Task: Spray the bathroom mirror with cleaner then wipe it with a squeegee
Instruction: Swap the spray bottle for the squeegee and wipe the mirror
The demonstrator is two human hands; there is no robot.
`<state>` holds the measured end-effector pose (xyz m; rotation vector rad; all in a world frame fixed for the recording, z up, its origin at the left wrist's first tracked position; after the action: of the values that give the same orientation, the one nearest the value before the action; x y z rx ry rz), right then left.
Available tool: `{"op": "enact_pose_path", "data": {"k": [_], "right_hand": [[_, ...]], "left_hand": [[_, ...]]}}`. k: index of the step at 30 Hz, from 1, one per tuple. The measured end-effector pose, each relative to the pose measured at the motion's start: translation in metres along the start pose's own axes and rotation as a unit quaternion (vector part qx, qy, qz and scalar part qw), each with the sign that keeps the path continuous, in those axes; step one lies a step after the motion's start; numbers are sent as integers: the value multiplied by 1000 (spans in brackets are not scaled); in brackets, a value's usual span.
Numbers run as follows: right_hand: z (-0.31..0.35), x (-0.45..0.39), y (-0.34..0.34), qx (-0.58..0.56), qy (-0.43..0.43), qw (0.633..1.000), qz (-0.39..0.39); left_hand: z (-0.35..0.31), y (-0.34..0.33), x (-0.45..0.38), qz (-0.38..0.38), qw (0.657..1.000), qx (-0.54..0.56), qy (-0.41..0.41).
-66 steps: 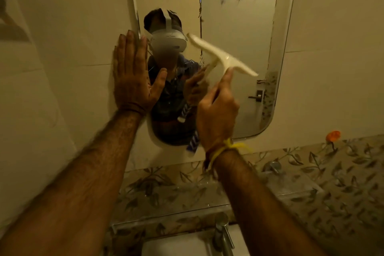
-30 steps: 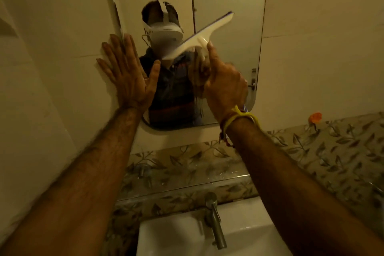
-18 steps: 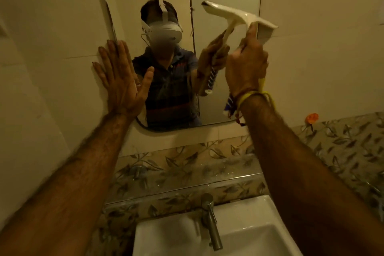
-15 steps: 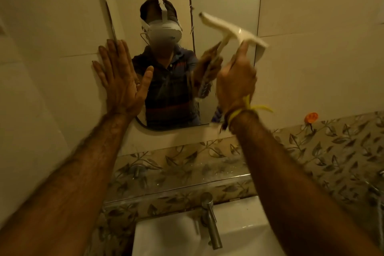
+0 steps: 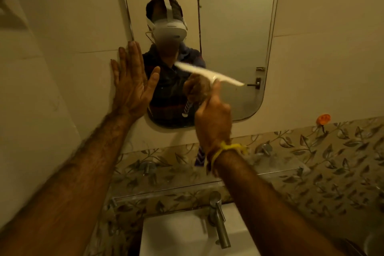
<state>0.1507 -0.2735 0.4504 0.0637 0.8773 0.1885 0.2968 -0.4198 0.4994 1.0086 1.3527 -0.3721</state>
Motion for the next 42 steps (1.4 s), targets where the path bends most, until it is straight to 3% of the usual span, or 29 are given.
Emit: {"op": "enact_pose_path", "data": {"k": [2,5,9,14,19,23,28,33,36,39,42], "right_hand": [[5,13,-1,-2,4,1000,28],[25,-17,-7,-27,18,999,1],[57,-28,-18,24,126,992,-20],[26,36,-13,73,187,976,81],[61,3,-27,11,212,977,16],[39,-8,-24,60,279,956,63],[-28,28,8,102,261,956,87],[1,-23,2,107,277,954,-41],[-15,-27,11,90,270,958,-41],[-54,1,31,75,190,979,8],[-59,-9,35,53,136,988,-58]], "left_hand": [[2,2,1,6,1000,24,3],[2,6,2,3,998,68,11],[3,11,2,-12,988,148,41],[13,20,4,10,968,245,48],[12,22,5,2,975,213,59],[1,19,8,-28,989,133,60],[-5,9,24,-10,997,45,66],[-19,-10,30,-21,996,-11,88],[-19,-16,30,-33,995,-27,92],[-16,-17,34,-30,995,-25,94],[-20,-19,43,-25,995,-31,96]]}}
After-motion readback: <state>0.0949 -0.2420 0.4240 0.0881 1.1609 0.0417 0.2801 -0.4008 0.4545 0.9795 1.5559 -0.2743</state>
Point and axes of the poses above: each hand's wrist, its own x-axis away from the middle knuckle, its own y-axis out of the back of the hand, z = x × y, the point moved 2 cm from there along -x, towards the middle knuckle, and after that the axes turned 9 degrees about -z, right-handed, at the moved point
